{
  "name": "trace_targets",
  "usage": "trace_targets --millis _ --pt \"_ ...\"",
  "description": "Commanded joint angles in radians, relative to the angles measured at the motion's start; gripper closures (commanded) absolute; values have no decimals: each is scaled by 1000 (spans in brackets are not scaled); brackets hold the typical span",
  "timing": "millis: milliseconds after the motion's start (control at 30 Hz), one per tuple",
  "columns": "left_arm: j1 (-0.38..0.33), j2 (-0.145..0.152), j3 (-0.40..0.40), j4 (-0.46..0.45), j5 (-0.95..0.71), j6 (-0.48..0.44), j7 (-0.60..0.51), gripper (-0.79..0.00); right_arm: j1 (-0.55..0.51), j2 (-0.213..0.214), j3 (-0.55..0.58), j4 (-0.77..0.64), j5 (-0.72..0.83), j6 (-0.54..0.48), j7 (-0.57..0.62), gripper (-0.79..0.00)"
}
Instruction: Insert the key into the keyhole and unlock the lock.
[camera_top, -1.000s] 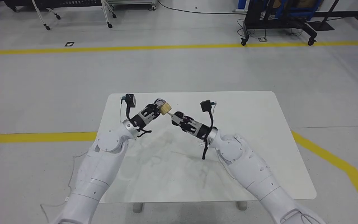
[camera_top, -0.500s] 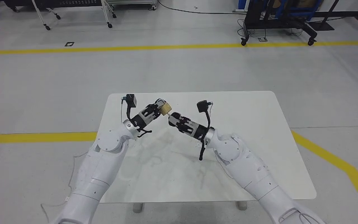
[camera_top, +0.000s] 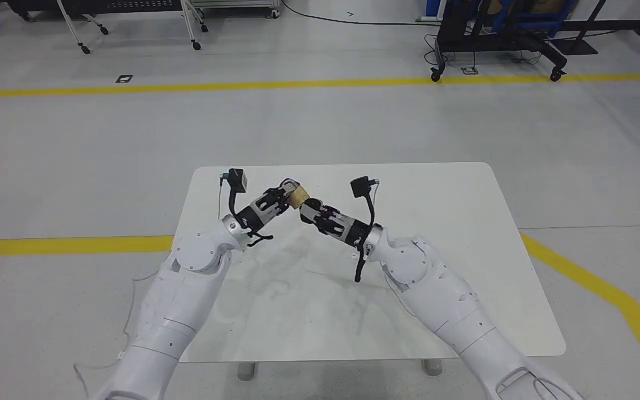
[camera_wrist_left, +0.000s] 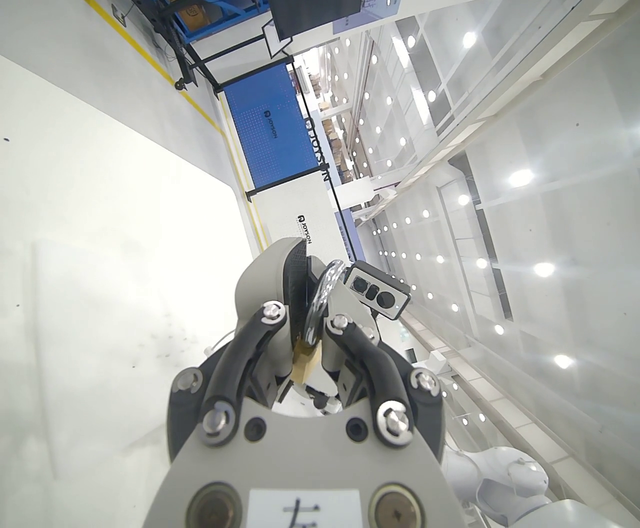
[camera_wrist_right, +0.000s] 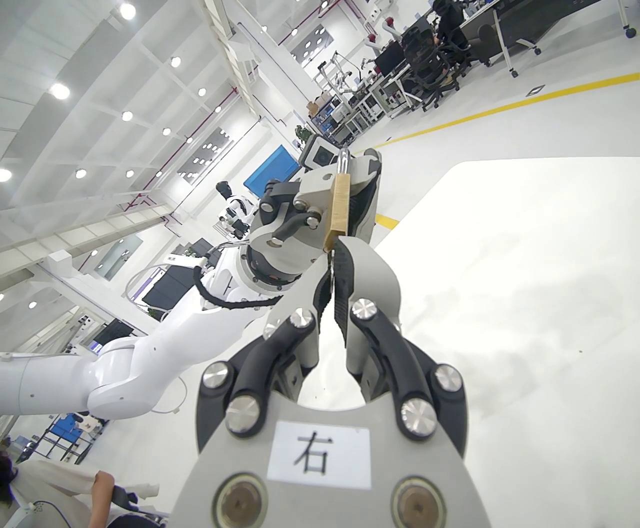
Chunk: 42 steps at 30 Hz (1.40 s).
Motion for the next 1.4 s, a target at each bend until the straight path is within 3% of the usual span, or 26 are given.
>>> trace_targets --millis 0,467,500,533,600,633,700,867,1133,1233,1367 --pt "-1 0 -5 4 -20 13 -2 0 0 0 2 4 5 -6 0 -785" --pt "-24 -6 -15 42 -141 142 -35 0 -3 0 2 1 13 -6 -2 -785" --pt "-25 -6 -16 44 -144 142 -38 0 -20 -3 2 -11 76 -13 4 -520" --pt "-26 -6 -17 45 -145 139 -38 0 -30 -4 3 -15 156 -15 36 -351" --pt "-25 -6 -19 45 -147 131 -37 0 -34 -5 7 -9 327 10 131 -154" --pt "-24 -6 -20 44 -145 126 -37 0 -31 -6 7 -2 412 32 195 -95" --pt "-22 -6 -22 40 -145 113 -38 0 -10 -5 17 27 527 75 300 -92" --pt "-14 -5 -26 28 -136 77 -47 0 15 -8 26 74 649 98 405 -68" --pt "-7 -3 -30 17 -116 21 -61 0 34 -14 26 101 694 145 437 -49" --pt "-6 -3 -31 16 -114 17 -60 0 37 -17 25 106 703 146 443 -108" --pt "-5 -3 -30 15 -109 12 -62 0 40 -20 25 113 714 143 452 -108"
